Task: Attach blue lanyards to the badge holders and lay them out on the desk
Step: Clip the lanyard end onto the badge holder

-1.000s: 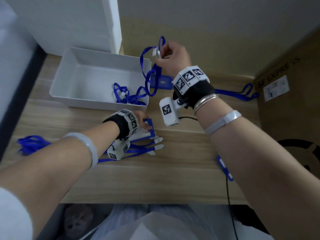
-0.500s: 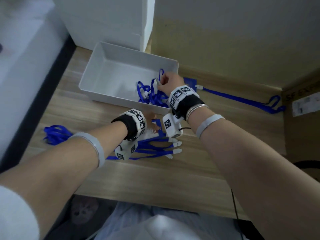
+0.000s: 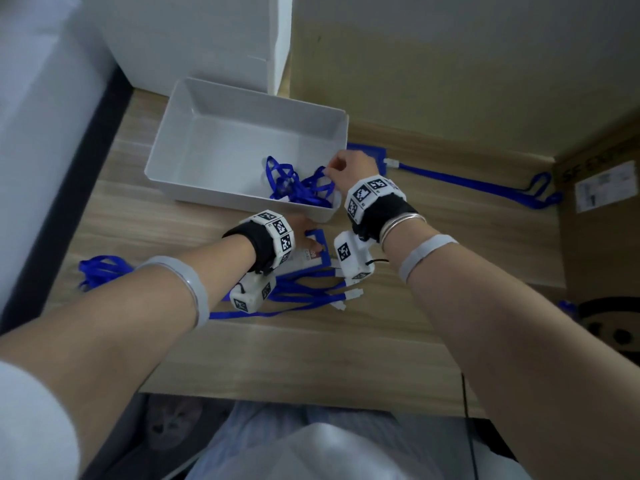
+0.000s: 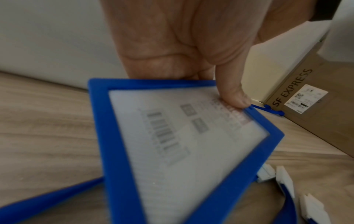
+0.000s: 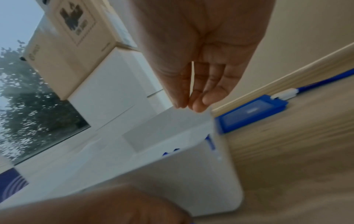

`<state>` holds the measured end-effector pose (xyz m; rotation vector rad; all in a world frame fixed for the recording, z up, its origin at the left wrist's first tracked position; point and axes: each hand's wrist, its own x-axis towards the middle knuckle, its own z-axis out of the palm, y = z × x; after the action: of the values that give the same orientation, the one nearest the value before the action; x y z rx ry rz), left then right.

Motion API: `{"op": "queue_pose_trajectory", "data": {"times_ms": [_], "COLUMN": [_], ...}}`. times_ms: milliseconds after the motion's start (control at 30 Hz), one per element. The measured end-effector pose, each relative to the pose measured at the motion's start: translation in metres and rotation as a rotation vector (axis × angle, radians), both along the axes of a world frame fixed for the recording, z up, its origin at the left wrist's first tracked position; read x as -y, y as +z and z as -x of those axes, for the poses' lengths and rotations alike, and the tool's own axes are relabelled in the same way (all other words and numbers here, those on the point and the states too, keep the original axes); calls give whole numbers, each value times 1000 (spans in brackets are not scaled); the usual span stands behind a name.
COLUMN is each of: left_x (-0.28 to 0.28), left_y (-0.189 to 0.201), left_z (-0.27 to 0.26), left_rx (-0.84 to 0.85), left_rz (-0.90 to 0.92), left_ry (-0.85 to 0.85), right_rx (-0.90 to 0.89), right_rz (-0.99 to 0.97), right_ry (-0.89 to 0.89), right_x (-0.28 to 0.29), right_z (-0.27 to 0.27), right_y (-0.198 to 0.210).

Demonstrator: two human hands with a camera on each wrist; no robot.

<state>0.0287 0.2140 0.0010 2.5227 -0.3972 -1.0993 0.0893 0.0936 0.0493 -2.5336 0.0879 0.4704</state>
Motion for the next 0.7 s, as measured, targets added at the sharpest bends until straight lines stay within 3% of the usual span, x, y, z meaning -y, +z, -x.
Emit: {"op": "queue_pose_trajectory", "data": {"times_ms": [100,300,500,700], "left_x": [7,9,8,5], "left_y": [0,-12,-20,-24], "left_z": [1,4,9,12], "left_rx": [-31,-5,-6,3], "left_rz": [-4,61,26,5], "left_ry": [37,111,117,150], "right_rx": [-35,-333,-371,-371], "right_rz": [44,101,60,90], "right_ry": [-49,64,136,237], "right_x": [25,62,57,50], "right_z": [10,56,92,91], "right_y": [-1,-27,-57,-72]}}
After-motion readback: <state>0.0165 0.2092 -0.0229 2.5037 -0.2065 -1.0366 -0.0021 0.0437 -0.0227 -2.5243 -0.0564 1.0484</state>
